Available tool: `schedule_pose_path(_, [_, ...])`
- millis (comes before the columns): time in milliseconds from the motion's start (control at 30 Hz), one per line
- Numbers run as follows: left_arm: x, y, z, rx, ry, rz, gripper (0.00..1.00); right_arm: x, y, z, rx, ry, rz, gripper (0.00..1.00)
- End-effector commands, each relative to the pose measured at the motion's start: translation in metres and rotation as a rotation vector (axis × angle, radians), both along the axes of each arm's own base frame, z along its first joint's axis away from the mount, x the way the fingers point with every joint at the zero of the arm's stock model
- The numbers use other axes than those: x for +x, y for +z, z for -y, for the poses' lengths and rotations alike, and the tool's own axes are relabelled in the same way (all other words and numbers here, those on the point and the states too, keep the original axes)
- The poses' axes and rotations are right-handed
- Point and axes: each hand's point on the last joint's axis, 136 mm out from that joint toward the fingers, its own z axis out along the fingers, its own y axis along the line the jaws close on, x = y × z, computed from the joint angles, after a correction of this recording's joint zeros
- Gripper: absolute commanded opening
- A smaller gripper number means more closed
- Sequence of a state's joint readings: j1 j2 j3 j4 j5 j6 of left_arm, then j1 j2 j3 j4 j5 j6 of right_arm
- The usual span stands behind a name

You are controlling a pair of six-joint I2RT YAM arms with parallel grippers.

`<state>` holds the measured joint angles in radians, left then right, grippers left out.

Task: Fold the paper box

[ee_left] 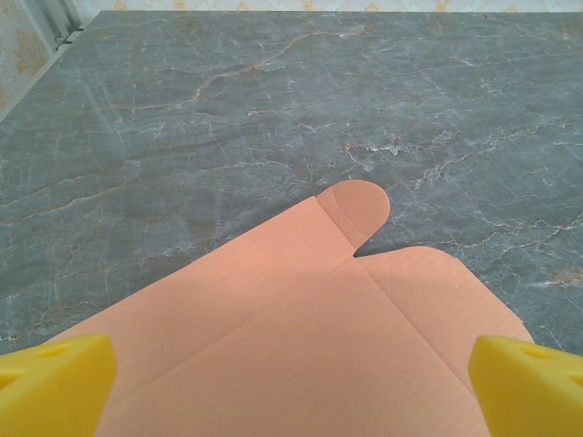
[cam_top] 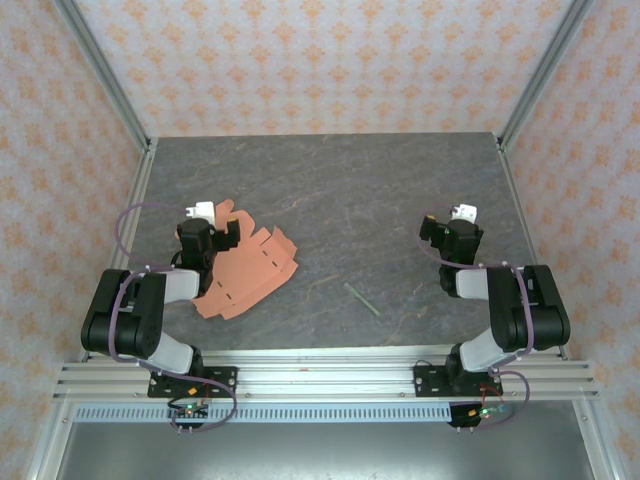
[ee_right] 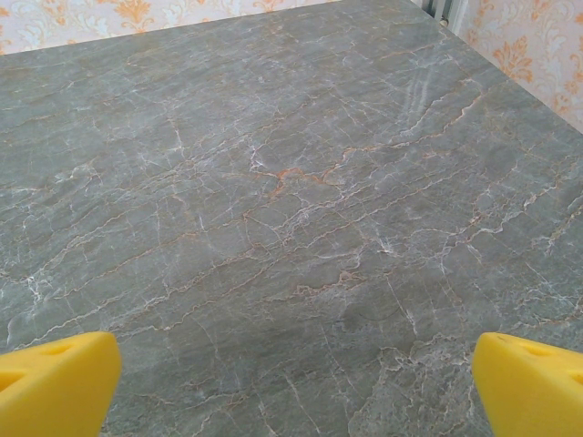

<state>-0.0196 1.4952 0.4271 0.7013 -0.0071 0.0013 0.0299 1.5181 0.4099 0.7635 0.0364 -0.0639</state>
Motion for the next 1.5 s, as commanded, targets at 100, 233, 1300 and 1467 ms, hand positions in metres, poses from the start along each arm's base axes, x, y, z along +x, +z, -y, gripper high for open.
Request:
schedule_pose_path(100, [0.004,0.019,0.0,0.019,-0.003,0.028,1.0,-0.001,0.026,0.017,0.001,-0.121,0.025,0.99])
schedule_pose_path(233, [-0.004,0.044,-0.018,-0.013,0.134,-0.036,1.0,-0.021,0.07,0.039,0.054,-0.294,0.053,0.99])
schedule_pose_path(1300, [-0.074,0.042,0.05,-0.459,0.146,-0.361,0.98,-0.05,0.003,-0.422,0.423,0.827,-0.573,0.61])
schedule_pose_path(1467, [-0.078,0.045,0.05,-0.459,0.145,-0.36,0.98,-0.047,-0.004,-0.435,0.449,0.853,-0.578,0.43])
